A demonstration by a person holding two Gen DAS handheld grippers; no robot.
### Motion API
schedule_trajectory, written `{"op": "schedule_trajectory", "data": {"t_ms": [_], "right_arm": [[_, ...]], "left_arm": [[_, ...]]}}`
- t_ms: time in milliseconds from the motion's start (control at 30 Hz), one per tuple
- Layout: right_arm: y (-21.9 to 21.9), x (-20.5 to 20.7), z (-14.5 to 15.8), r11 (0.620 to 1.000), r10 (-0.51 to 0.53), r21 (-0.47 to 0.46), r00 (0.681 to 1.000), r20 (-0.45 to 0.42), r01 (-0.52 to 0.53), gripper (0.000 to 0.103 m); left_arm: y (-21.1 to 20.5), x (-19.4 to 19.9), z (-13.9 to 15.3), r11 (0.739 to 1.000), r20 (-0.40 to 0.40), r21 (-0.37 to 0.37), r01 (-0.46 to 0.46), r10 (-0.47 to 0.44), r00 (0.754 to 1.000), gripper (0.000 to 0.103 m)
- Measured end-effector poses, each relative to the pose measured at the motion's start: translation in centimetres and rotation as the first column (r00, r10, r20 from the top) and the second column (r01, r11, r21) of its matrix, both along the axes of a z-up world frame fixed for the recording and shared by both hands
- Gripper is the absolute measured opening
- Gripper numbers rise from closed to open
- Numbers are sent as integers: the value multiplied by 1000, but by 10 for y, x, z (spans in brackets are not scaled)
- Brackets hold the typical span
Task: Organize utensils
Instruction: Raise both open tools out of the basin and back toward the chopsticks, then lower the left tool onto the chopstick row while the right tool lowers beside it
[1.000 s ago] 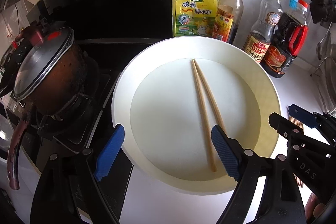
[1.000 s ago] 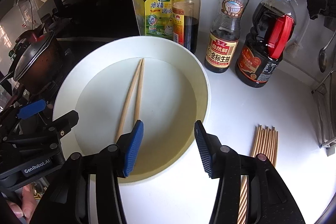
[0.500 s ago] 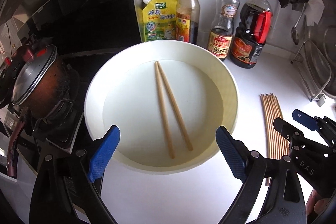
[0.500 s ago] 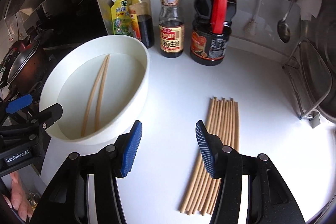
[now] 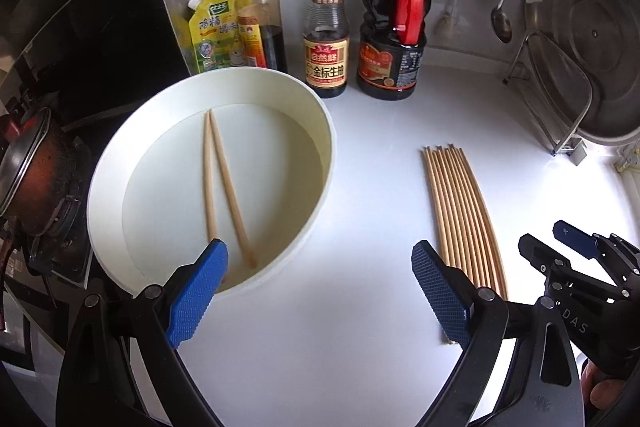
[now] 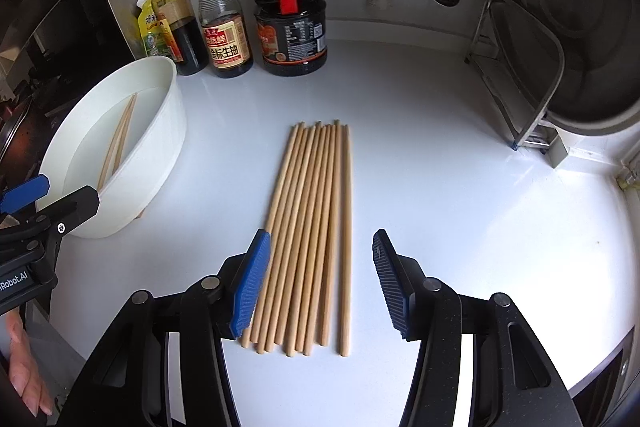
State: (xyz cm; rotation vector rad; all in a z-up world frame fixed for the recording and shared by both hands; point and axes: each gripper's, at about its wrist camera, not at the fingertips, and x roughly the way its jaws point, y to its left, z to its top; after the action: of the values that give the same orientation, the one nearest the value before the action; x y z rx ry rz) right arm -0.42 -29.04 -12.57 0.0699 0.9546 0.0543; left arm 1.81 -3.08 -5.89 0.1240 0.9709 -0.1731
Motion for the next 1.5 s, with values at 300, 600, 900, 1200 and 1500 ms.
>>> {"op": "schedule_trajectory", "data": {"t_ms": [300, 600, 900, 1200, 1500], "right_arm": [[-32, -9, -32, 999, -38, 0, 998, -45, 38, 53], [-46, -3, -62, 998, -61, -2, 996, -71, 61, 54], [-52, 10, -75, 998, -67, 4, 997, -45, 67, 54], [-43, 23, -80, 999, -47, 3, 998, -30, 47, 54], [-35, 29, -82, 1000, -20, -14, 999, -31, 19, 54]], "left_arm": [[-33, -4, -24, 999, -36, 23, 27, -26, 999, 92], [-49, 1, -56, 999, -82, 30, 33, -30, 996, 92], [-61, 12, -79, 999, -91, 42, 34, -30, 995, 92], [-64, 19, -89, 1000, -78, 19, 21, -20, 997, 92], [-64, 24, -92, 1000, -80, -2, 14, -14, 997, 94]]}}
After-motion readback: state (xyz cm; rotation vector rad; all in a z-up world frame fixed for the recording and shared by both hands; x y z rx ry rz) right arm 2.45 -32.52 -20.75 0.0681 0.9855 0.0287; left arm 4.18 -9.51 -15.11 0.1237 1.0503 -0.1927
